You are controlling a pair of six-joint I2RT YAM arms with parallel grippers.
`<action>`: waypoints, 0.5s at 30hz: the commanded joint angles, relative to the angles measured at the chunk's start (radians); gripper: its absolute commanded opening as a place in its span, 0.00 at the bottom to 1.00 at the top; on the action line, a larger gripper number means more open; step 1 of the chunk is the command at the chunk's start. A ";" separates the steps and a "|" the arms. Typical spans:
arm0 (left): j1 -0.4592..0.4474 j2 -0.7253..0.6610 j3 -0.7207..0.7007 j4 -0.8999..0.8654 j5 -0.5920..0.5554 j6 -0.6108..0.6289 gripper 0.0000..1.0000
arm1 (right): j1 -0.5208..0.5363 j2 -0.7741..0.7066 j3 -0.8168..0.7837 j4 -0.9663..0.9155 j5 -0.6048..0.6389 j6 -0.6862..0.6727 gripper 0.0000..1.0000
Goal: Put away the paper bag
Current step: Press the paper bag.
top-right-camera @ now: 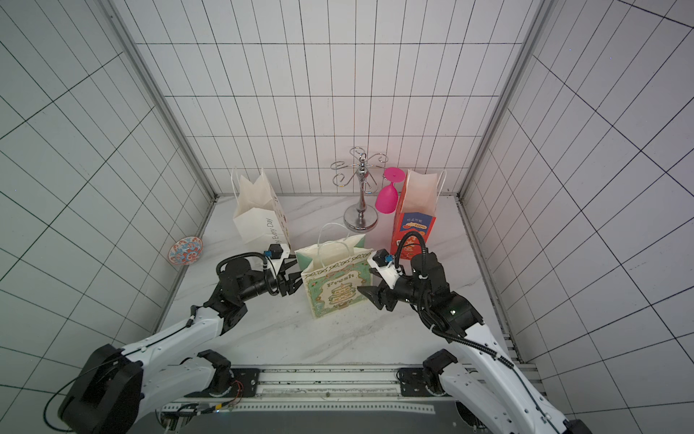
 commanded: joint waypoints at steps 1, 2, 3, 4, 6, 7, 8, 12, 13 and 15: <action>-0.020 -0.011 0.008 0.040 -0.017 0.006 0.59 | 0.068 -0.005 0.092 -0.088 0.089 -0.001 0.64; -0.030 -0.017 0.000 0.046 -0.029 0.001 0.58 | 0.090 -0.006 0.100 -0.107 0.105 0.009 0.62; -0.043 -0.024 -0.006 0.049 -0.046 -0.001 0.57 | 0.116 -0.007 0.107 -0.125 0.125 0.021 0.60; -0.057 -0.027 -0.007 0.048 -0.065 -0.005 0.55 | 0.137 -0.009 0.111 -0.131 0.148 0.036 0.59; -0.081 -0.027 -0.011 0.055 -0.091 -0.013 0.52 | 0.184 -0.015 0.107 -0.125 0.177 0.072 0.56; -0.093 -0.024 -0.016 0.062 -0.098 -0.017 0.51 | 0.206 -0.017 0.102 -0.112 0.186 0.089 0.55; -0.103 -0.020 -0.019 0.074 -0.102 -0.021 0.50 | 0.233 -0.017 0.090 -0.083 0.202 0.114 0.53; -0.132 -0.012 -0.031 0.097 -0.108 -0.036 0.44 | 0.334 -0.001 0.024 0.073 0.285 0.182 0.47; -0.135 -0.016 -0.035 0.102 -0.112 -0.042 0.43 | 0.348 0.004 0.012 0.109 0.306 0.198 0.46; -0.140 -0.026 -0.042 0.113 -0.118 -0.055 0.39 | 0.369 0.017 -0.022 0.207 0.354 0.243 0.40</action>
